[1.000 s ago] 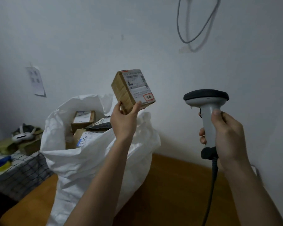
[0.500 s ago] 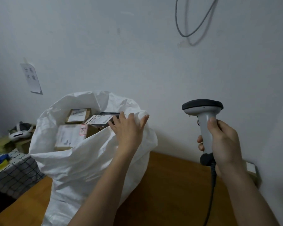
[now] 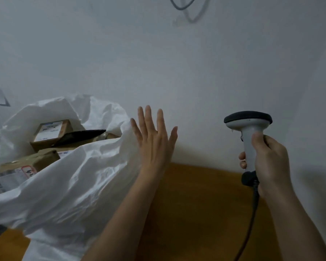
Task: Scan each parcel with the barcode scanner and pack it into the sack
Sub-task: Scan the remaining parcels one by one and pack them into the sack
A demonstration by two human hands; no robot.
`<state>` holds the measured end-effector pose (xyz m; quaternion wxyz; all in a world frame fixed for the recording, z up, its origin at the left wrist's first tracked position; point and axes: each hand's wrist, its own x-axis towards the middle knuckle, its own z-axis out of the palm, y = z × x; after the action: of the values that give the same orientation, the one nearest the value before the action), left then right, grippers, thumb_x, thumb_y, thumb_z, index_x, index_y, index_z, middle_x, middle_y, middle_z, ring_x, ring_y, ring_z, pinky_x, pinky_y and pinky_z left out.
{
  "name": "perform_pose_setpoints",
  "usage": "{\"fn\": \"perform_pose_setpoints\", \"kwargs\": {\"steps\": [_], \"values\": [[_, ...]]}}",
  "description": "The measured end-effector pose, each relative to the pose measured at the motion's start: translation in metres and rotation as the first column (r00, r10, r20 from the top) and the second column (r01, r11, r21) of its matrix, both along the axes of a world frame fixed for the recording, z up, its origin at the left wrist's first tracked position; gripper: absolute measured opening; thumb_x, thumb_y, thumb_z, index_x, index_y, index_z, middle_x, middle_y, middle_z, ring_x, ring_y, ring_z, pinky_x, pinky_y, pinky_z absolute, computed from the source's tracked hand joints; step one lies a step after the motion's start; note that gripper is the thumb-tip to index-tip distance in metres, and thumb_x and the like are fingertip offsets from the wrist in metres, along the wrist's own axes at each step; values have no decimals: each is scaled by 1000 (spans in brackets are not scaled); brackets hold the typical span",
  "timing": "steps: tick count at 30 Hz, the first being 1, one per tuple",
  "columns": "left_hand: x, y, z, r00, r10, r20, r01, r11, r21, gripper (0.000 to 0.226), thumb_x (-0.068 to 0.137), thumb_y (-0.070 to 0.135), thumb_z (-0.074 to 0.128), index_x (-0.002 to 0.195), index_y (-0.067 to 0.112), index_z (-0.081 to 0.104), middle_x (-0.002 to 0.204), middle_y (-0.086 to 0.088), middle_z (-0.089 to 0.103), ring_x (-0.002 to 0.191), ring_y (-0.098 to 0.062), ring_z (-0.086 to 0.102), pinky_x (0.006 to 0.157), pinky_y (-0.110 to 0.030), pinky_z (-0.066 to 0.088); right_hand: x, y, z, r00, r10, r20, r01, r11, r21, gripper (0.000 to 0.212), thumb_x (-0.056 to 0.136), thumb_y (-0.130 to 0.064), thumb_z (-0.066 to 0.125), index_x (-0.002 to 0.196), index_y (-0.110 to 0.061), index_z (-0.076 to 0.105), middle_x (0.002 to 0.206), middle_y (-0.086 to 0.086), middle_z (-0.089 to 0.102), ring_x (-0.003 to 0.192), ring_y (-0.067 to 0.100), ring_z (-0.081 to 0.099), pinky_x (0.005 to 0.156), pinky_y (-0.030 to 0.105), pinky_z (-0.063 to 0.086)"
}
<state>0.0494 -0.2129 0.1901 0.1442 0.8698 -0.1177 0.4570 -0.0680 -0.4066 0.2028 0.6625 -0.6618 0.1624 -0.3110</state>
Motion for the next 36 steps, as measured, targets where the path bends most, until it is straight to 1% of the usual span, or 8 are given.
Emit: {"fn": "perform_pose_setpoints", "kwargs": {"steps": [4,8,12,16,22,26,31,36], "values": [[14,-45,-23,991,-134,-11,134,987,92,53,96,39,52,134,2,56,145,-27,44,142,-43,31,117,-56,17,8,-37,-17,994,-101,-45,102,995,14,35,100,-45,44,84,-19,62,60,4,60,53,22,54,53,37,43],[28,-97,-56,946,-261,-194,286,952,113,53,97,38,53,137,3,51,149,-25,40,145,-41,26,119,-51,13,14,-81,-42,973,-210,-100,210,978,-10,39,97,-47,44,82,-15,61,52,-6,60,46,14,53,49,33,42],[47,-156,-100,833,-326,-447,428,892,147,58,103,45,37,149,10,34,159,-17,22,151,-31,7,122,-43,-1,24,-122,-72,950,-268,-159,273,962,7,43,97,-48,42,80,-13,59,53,-1,59,50,20,52,52,35,42],[67,-221,-153,689,-343,-639,566,805,178,62,102,41,42,153,13,22,163,-12,12,151,-27,0,117,-40,-11,40,-161,-102,923,-308,-229,325,945,40,40,98,-46,43,77,-16,59,52,-2,59,52,21,52,51,35,42],[104,-312,-231,511,-348,-786,720,673,170,57,103,40,39,153,19,22,163,-5,12,151,-25,2,120,-47,0,83,-207,-151,884,-350,-310,380,924,38,36,101,-43,41,83,-19,61,51,-4,59,43,10,51,41,28,39],[124,-366,-275,413,-361,-836,779,616,118,53,101,40,43,149,38,21,161,-11,13,149,-40,5,120,-56,11,103,-225,-188,865,-346,-364,384,923,35,35,102,-41,42,85,-18,62,53,-2,58,43,8,51,39,21,39],[138,-421,-315,364,-326,-872,756,650,72,43,98,53,42,138,47,28,161,-16,-4,145,-50,-6,114,-66,2,111,-241,-223,839,-361,-406,407,913,30,32,102,-42,42,88,-24,62,54,-4,59,45,9,52,41,24,41],[144,-443,-336,337,-318,-886,671,741,-11,57,87,69,49,136,47,30,162,-13,-14,144,-52,-8,111,-69,0,112,-249,-240,820,-365,-441,419,907,29,29,101,-45,42,90,-28,63,55,-5,60,45,8,53,42,22,42]]}}
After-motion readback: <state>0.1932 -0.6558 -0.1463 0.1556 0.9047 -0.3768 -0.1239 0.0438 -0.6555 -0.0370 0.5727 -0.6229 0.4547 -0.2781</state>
